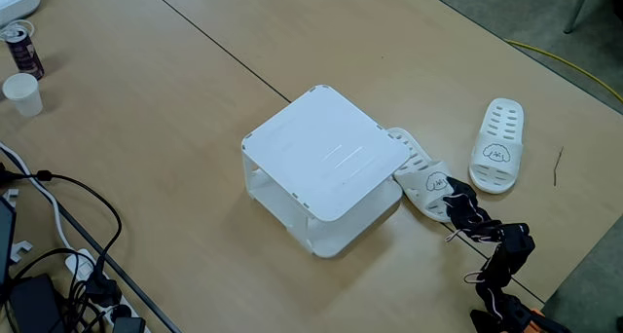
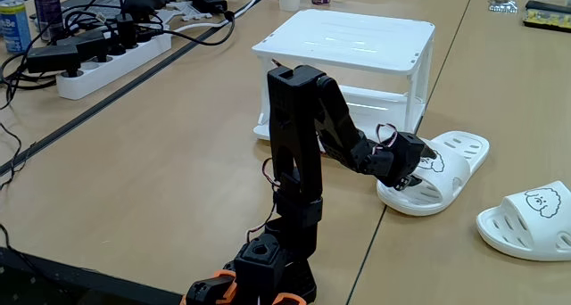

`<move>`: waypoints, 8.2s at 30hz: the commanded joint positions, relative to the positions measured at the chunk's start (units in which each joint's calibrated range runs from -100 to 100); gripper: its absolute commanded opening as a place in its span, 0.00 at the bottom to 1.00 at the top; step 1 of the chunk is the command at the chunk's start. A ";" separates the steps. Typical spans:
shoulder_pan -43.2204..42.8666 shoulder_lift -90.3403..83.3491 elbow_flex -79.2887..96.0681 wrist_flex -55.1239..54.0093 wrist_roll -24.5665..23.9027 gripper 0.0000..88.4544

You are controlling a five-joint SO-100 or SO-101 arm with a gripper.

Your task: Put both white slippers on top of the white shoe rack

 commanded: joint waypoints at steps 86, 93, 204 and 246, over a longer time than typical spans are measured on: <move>-32.13 -10.77 -68.75 40.10 0.42 0.01; -36.41 -3.11 -75.79 40.28 0.42 0.01; -40.11 -32.90 -35.20 46.14 0.42 0.16; -45.12 -19.86 -38.62 46.06 0.42 0.01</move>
